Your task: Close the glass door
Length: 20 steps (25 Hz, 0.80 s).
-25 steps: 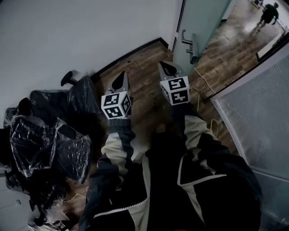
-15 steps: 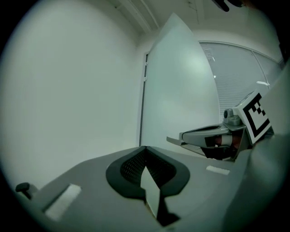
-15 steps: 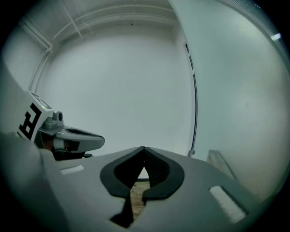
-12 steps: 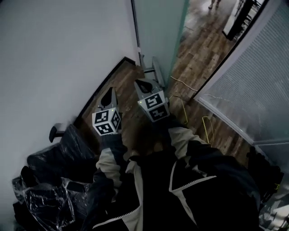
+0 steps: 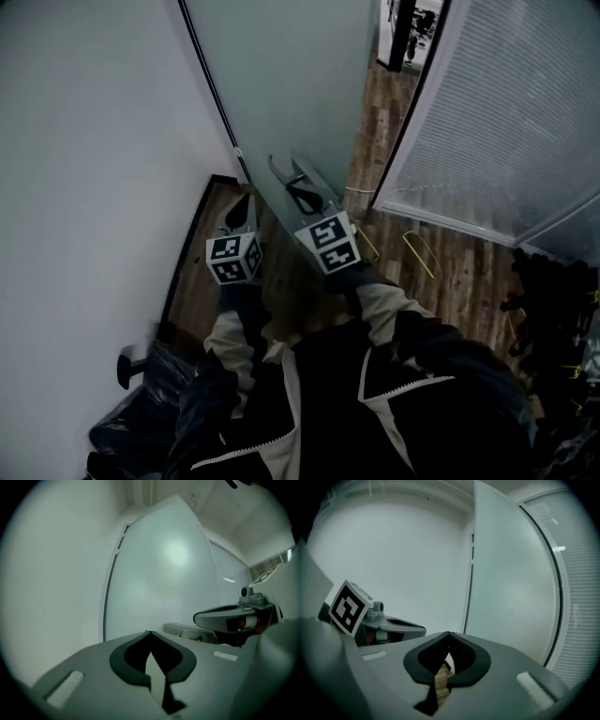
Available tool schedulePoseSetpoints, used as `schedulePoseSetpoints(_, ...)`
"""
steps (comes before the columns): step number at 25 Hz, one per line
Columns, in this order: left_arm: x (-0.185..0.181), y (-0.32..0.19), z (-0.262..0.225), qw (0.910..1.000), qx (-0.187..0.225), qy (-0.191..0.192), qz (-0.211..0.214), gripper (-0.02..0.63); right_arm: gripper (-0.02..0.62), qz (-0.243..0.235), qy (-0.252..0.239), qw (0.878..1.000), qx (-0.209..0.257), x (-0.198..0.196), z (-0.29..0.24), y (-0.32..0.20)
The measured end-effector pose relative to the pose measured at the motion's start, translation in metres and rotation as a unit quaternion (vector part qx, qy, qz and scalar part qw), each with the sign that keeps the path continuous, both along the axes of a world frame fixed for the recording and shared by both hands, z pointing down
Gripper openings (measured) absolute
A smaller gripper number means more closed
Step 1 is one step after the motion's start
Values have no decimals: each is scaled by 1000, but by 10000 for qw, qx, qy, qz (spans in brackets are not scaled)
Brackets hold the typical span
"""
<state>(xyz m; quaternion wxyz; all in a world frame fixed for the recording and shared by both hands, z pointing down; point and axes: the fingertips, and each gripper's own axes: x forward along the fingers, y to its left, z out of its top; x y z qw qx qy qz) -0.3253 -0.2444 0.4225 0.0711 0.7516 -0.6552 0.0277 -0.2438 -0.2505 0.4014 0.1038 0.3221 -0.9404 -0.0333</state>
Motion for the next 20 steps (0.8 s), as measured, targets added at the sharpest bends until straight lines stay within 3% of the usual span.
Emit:
schedulePoseSetpoints(7, -3, -9, -2, 9986, 8, -19, 529, 0, 5, 852, 332, 9958, 90, 21, 4, -21)
schedulePoseSetpoints(9, -4, -9, -1, 9982, 5, 13, 593, 0, 5, 914, 830, 9919, 295, 20, 9, -24)
schedulePoseSetpoints(11, -3, -10, -1, 9978, 24, 45, 657, 0, 7, 844, 1622, 9803, 751, 14, 12, -28)
schedulePoseSetpoints(13, 0, -13, -1, 9973, 37, 72, 726, 0, 83, 684, 2584, 9555, 1247, 7, 19, -33)
schedulePoseSetpoints(15, 3, -16, -1, 9967, 45, 94, 800, 0, 127, 521, 3491, 9227, 1548, 0, 32, -39)
schedulePoseSetpoints(20, 7, -21, -2, 9956, 70, 133, 921, 0, 212, 275, 5089, 8412, 1806, -9, 69, -59)
